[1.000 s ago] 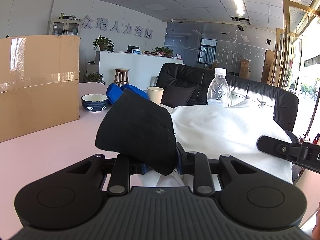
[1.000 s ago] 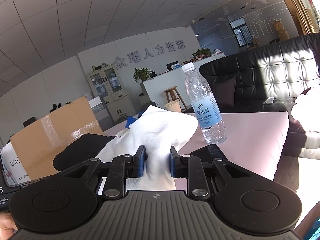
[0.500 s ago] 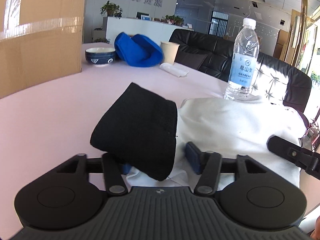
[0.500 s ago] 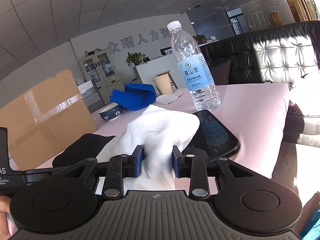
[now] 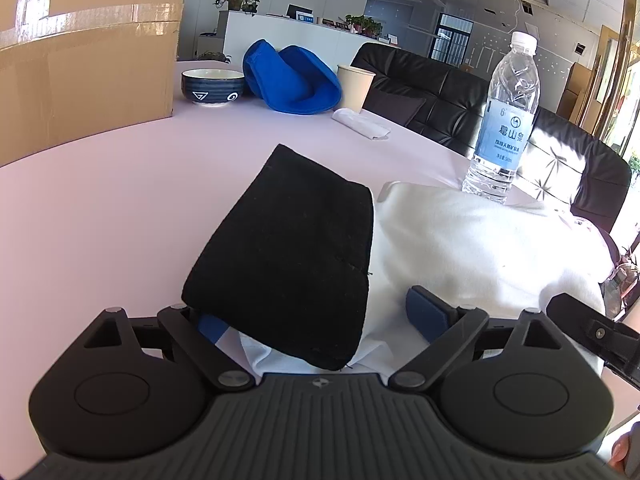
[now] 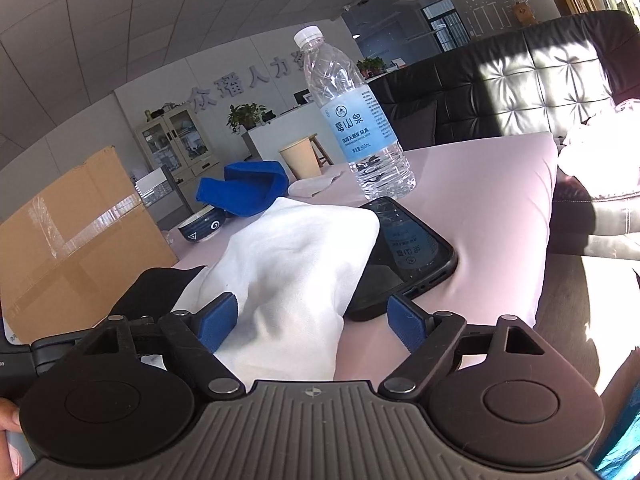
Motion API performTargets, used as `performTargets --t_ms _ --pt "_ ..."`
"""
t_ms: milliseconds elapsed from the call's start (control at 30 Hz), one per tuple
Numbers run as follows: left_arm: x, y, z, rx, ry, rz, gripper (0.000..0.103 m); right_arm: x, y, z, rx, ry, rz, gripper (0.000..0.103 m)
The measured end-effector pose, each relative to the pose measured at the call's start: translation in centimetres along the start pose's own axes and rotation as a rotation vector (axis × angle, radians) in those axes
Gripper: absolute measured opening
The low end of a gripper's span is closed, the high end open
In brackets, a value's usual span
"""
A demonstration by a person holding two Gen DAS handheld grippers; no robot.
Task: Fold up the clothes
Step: 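Lower the hoodie onto the table and open both grippers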
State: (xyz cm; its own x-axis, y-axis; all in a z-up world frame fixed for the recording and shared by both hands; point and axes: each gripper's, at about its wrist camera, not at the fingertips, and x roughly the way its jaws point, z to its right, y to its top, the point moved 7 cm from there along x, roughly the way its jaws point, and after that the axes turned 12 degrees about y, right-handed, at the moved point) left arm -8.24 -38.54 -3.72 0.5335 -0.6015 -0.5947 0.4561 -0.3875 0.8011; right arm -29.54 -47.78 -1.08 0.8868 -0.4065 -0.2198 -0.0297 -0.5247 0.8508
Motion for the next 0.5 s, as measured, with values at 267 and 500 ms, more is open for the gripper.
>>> performTargets --t_ms 267,500 --pt "-0.7 0.3 -0.9 -0.052 -0.015 0.015 0.091 -0.9 0.5 -0.9 0.029 0.028 0.071 0.103" --pt "-3.8 2.0 -4.3 -0.163 0.014 0.151 0.092 -3.3 2.5 -5.1 -0.142 0.058 0.201 0.103"
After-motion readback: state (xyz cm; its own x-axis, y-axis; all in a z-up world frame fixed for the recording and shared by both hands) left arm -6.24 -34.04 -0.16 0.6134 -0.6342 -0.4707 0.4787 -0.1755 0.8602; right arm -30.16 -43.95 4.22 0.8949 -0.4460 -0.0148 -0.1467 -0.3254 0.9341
